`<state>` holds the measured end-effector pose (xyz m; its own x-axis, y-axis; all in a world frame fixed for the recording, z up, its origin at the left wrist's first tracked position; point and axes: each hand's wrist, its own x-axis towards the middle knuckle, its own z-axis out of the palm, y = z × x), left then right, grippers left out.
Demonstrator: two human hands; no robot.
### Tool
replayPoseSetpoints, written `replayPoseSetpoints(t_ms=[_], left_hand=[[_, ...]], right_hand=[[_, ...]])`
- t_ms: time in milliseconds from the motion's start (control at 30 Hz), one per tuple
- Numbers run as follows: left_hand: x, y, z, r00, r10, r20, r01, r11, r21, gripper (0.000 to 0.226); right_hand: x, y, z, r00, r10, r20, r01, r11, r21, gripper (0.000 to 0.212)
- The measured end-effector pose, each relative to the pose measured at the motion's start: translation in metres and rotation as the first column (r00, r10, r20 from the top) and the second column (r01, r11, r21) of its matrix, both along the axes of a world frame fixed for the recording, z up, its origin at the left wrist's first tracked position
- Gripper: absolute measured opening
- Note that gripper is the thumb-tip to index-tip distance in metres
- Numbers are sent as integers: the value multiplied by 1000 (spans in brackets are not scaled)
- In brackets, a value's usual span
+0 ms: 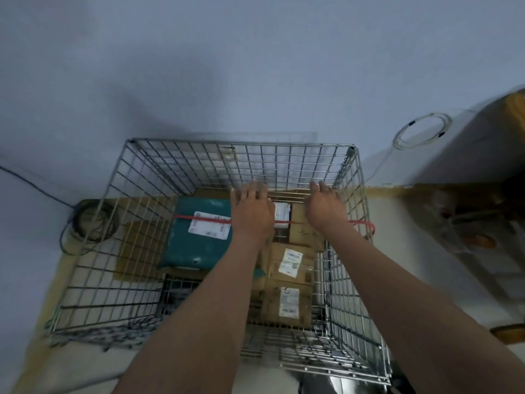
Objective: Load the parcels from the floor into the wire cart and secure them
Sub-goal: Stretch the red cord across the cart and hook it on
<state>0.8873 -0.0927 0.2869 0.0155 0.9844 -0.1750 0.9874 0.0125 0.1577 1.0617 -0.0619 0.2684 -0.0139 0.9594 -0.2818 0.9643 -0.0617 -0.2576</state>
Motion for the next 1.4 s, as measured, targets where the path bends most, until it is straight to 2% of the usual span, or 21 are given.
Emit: replayPoseSetpoints(t_ms=[300,433,567,633,767,867,1033,1133,1233,1400], left_hand=[[-210,-32,-47,992,72,-101,-87,984,-152,57],[-283,-38,-74,989,125,-76,-135,979,-155,55],[-327,-28,-104,982,182,42,-170,963,-211,53],[-341,-21,-122,980,183,78,-163,964,-211,55],[-349,-8,-160,986,143,86,-124,973,-196,59],[-345,0,-186,978,150,143,-118,971,-208,53],[-333,7,-209,935,169,310,-118,977,-177,44],[-331,13,-214,928,161,336,-120,983,-141,42],[-334,11,-208,936,174,306,-133,980,-149,19],[-357,6,-189,955,221,196,-209,974,-84,17]], right_hand=[[-181,-17,-28,996,94,-6,-94,993,-76,55],[-253,-21,-52,988,151,15,-149,985,-89,55],[-314,-16,-77,971,237,39,-234,969,-77,41],[-338,-11,-94,955,290,56,-285,955,-80,35],[-368,3,-123,923,370,103,-369,929,-28,39],[-379,10,-140,904,405,140,-411,911,21,43],[-382,14,-152,903,404,147,-417,906,72,38],[-383,15,-152,913,407,36,-409,908,90,32],[-383,12,-146,924,344,-166,-326,937,128,30],[-373,7,-128,909,335,-249,-302,939,162,33]])
